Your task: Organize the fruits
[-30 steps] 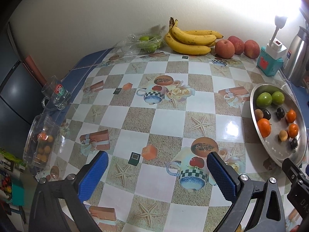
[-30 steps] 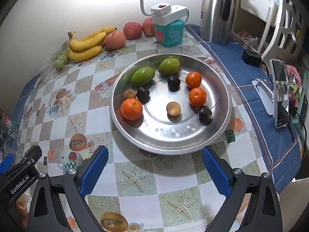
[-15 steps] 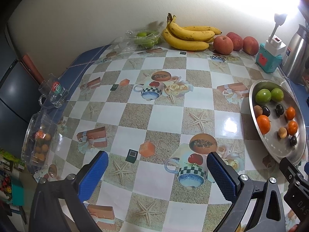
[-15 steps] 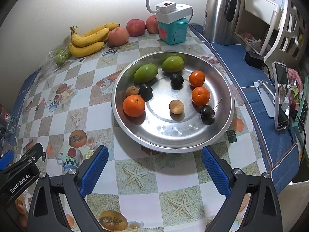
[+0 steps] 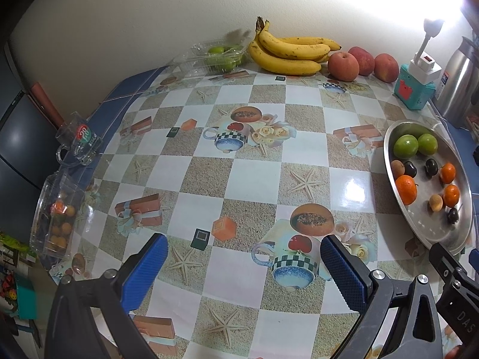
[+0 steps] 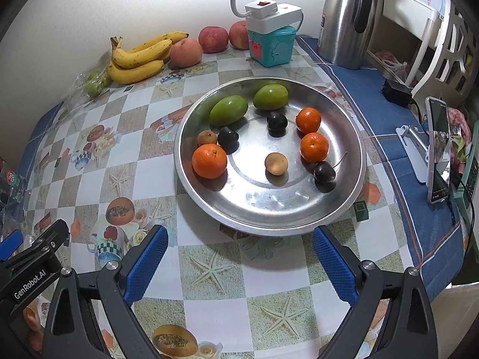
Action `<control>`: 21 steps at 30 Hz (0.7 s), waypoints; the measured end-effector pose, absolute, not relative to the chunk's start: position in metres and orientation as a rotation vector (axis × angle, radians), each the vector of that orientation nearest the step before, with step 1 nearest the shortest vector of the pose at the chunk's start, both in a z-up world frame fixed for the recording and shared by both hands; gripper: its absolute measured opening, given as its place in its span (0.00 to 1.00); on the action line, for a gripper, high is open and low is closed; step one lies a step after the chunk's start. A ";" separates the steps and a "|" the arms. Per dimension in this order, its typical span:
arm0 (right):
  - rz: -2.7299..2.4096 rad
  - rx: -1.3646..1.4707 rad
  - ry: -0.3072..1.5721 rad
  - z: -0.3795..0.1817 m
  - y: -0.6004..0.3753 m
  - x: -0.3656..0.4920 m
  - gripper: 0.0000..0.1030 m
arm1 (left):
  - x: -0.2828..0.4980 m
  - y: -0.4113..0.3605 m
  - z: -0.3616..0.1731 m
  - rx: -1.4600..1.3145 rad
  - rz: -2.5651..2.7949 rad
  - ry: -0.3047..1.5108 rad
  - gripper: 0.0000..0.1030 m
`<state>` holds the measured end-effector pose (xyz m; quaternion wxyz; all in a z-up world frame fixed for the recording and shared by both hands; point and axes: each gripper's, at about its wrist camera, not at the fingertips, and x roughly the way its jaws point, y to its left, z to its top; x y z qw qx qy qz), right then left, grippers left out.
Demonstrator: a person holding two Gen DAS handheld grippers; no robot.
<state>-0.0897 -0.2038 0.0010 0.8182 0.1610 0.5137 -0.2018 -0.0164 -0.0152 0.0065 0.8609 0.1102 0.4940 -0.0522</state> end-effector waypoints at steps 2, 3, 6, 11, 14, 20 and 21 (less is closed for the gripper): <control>-0.430 0.344 1.095 0.001 -0.204 -0.090 0.94 | -0.016 -0.015 0.006 0.231 -0.110 1.037 1.00; -0.430 0.345 1.095 0.001 -0.204 -0.090 0.94 | -0.016 -0.015 0.006 0.231 -0.110 1.037 1.00; -0.429 0.346 1.095 0.001 -0.204 -0.090 0.94 | -0.016 -0.015 0.006 0.232 -0.111 1.037 1.00; -0.428 0.345 1.094 0.001 -0.205 -0.090 0.94 | -0.016 -0.015 0.006 0.232 -0.110 1.038 1.00; -0.428 0.346 1.095 0.001 -0.204 -0.089 0.94 | -0.016 -0.015 0.006 0.231 -0.110 1.038 1.00; -0.429 0.346 1.095 0.001 -0.204 -0.089 0.94 | -0.016 -0.015 0.005 0.232 -0.110 1.039 1.00; -0.429 0.346 1.095 0.001 -0.204 -0.089 0.94 | -0.016 -0.015 0.005 0.232 -0.110 1.039 1.00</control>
